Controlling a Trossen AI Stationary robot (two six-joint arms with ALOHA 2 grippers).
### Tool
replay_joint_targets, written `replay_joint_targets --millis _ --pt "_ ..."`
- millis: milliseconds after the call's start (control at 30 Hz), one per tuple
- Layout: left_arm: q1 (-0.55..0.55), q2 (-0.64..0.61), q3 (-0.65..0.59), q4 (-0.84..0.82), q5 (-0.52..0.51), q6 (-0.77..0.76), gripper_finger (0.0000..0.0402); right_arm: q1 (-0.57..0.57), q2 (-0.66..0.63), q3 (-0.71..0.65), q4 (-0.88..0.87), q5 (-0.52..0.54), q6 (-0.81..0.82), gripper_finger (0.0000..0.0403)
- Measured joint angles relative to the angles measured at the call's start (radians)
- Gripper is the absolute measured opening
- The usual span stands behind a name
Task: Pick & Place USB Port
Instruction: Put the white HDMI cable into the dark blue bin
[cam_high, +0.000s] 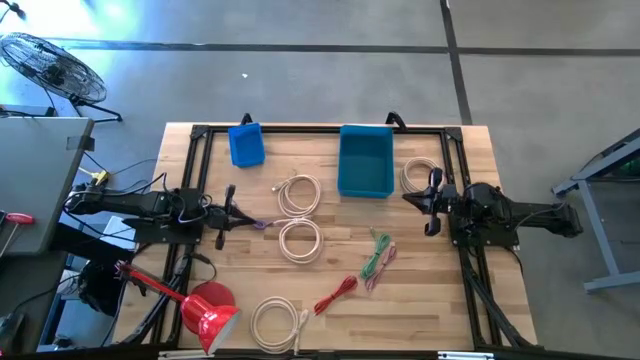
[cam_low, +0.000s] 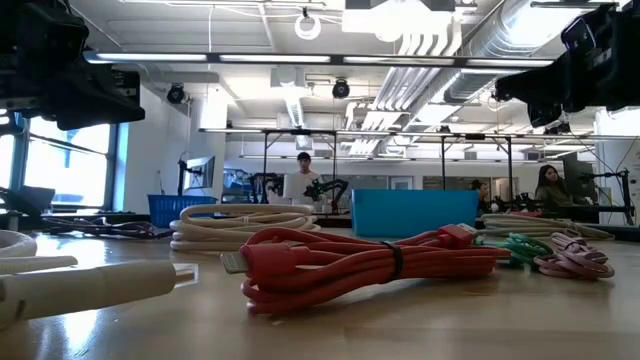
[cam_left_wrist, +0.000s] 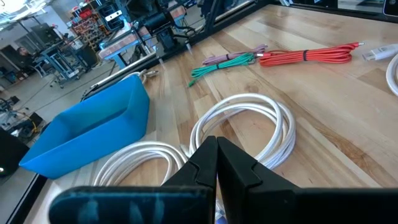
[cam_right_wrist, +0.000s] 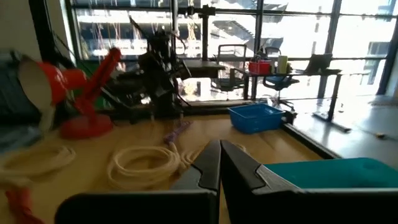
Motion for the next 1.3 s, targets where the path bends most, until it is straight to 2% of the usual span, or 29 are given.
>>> replay_joint_targets --millis 300,500,567,633,767,867,1100,1167,1300 --pt "0.000 0.000 -0.004 0.039 -0.003 -0.006 0.0003 0.000 0.000 0.000 0.071 -0.002 -0.076 0.0000" --pt "0.000 0.000 -0.004 0.044 -0.030 -0.006 0.0003 0.000 0.000 0.000 0.077 -0.032 0.089 0.0000" --pt "0.000 0.000 -0.004 0.045 -0.036 -0.006 0.0003 0.000 0.000 0.000 0.081 -0.003 0.113 0.0000" --pt "0.000 0.000 -0.004 0.046 -0.036 -0.006 0.0003 0.000 0.000 0.000 0.086 0.018 0.071 0.0000" --pt "0.000 0.000 -0.002 0.038 -0.048 -0.005 0.0003 -0.003 0.000 0.000 0.108 0.026 -0.148 0.0000" --pt "0.000 0.000 -0.002 0.037 -0.064 -0.005 0.0003 -0.003 0.000 0.000 0.137 0.091 -0.228 0.0000" --pt "0.000 0.000 -0.002 0.040 -0.056 -0.005 0.0003 -0.003 0.000 0.000 0.137 0.390 -0.249 0.0000" --pt "0.000 0.000 -0.001 0.040 -0.068 -0.005 0.0003 -0.003 0.000 0.000 0.132 0.414 -0.250 0.0000" --pt "0.000 0.000 -0.001 0.042 -0.118 -0.004 0.0003 -0.003 0.000 0.000 0.111 0.388 -0.268 0.0000"
